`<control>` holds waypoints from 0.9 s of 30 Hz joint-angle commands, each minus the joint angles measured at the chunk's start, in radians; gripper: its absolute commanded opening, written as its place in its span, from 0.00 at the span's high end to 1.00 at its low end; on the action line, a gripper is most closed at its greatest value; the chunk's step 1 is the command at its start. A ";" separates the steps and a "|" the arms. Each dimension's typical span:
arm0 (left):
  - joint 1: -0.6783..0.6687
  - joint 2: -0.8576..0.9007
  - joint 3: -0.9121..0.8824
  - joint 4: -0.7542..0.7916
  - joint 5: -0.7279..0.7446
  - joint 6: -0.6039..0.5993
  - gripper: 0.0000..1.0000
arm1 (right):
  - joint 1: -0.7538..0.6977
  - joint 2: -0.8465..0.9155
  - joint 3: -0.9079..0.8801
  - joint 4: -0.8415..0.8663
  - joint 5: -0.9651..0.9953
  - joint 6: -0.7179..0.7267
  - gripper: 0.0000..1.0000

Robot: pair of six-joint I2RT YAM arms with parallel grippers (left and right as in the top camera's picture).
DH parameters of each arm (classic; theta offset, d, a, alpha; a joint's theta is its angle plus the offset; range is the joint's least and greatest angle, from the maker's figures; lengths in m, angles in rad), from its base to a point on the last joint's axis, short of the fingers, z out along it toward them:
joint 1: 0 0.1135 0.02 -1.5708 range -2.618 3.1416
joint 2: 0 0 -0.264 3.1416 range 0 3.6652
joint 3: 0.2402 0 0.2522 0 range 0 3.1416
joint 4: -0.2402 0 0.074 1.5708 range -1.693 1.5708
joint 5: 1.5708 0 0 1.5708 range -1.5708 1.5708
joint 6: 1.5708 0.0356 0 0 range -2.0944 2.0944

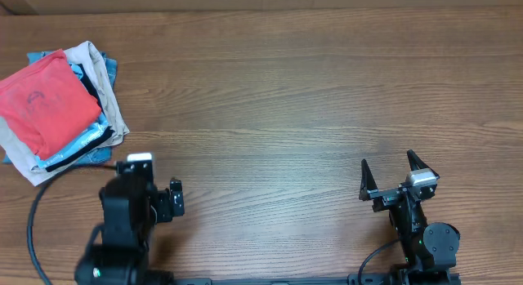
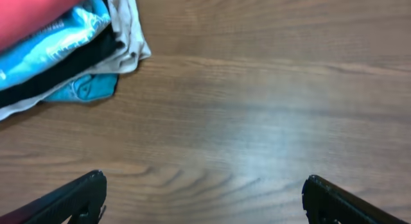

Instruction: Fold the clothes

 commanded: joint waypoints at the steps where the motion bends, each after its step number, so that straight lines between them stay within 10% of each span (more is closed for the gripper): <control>1: 0.019 -0.122 -0.113 0.084 0.023 -0.024 0.00 | -0.005 -0.005 -0.010 0.002 -0.008 -0.003 0.00; 16: 0.098 -0.540 -0.591 0.761 0.040 -0.016 0.00 | -0.005 -0.005 -0.010 0.002 -0.008 -0.003 0.00; 27: 0.113 -0.546 -0.586 0.732 0.106 0.112 0.00 | -0.005 -0.005 -0.010 0.002 -0.008 -0.003 0.00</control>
